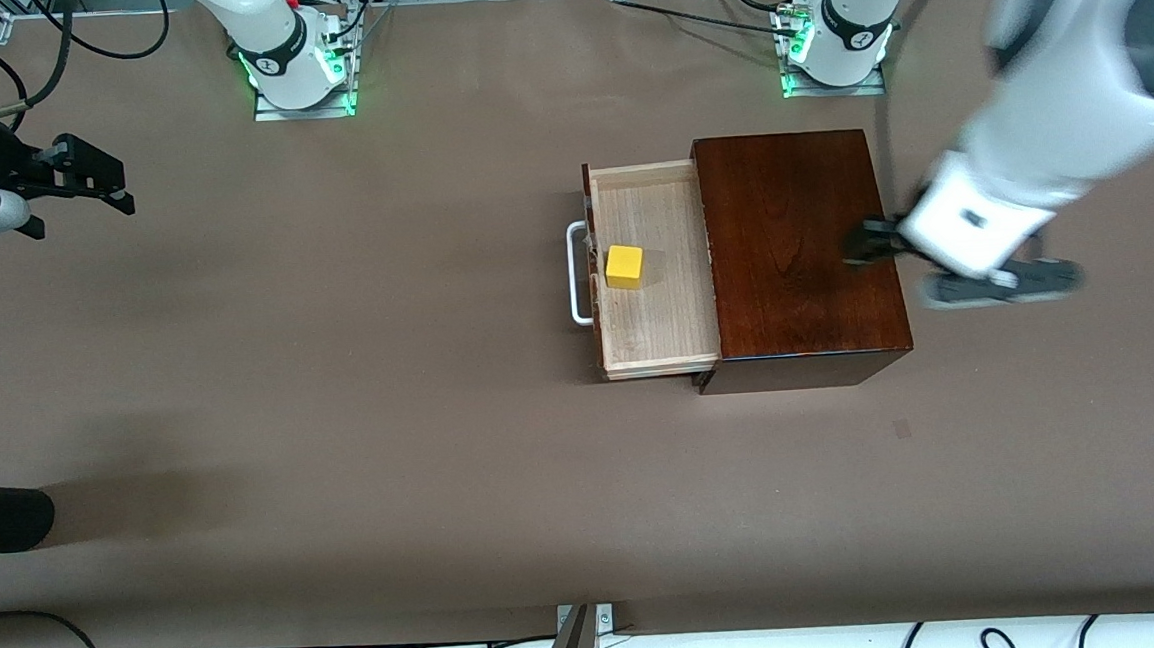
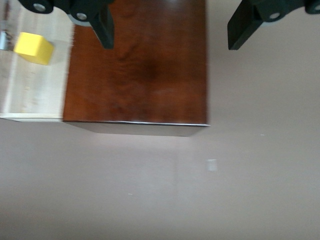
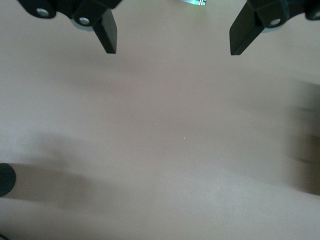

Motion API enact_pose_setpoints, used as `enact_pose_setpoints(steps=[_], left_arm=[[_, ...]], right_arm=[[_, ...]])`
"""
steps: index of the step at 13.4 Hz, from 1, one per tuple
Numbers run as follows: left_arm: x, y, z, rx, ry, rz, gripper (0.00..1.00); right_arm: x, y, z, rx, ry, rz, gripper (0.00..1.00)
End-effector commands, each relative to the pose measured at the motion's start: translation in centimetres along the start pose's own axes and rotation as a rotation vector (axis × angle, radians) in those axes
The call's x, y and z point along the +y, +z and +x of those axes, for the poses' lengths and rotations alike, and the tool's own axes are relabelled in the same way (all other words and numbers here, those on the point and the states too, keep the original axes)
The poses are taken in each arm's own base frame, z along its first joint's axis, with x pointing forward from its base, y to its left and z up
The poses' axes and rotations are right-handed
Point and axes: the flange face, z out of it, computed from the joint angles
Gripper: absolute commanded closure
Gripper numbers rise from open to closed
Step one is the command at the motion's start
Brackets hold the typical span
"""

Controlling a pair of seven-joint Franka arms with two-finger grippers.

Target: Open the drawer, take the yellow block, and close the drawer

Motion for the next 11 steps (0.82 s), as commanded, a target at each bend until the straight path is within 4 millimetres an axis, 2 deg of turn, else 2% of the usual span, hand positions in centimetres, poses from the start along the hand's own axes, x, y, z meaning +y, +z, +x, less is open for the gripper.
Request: enact_pose_setpoints(steps=[1,3,6,9,11], left_arm=[[-4.0,-0.8,-0.8,-0.019,0.017,-0.006,0.00],[-6.3,-1.3,-0.5,-0.011,-0.019,-0.008,0.00],[-8.0,-1.9,-0.5,0.000,0.002,-0.009,0.00],[-8.0,-2.3,-1.1,0.004,0.079,0.007,0.00],[-8.5,-2.9,-2.3,0.007,0.104,0.010,0.00]], right_arm=[[0.1,0.1,0.1,-0.006,-0.007,0.004,0.00],[0.1,0.2,0.2,-0.004,-0.007,0.002,0.00],[0.0,0.4,0.7,0.011,-0.015,-0.005,0.00],[-0.1,0.6,1.0,0.014,-0.013,0.003,0.00],[0.2,1.0,0.9,-0.005,0.004,0.004,0.00]])
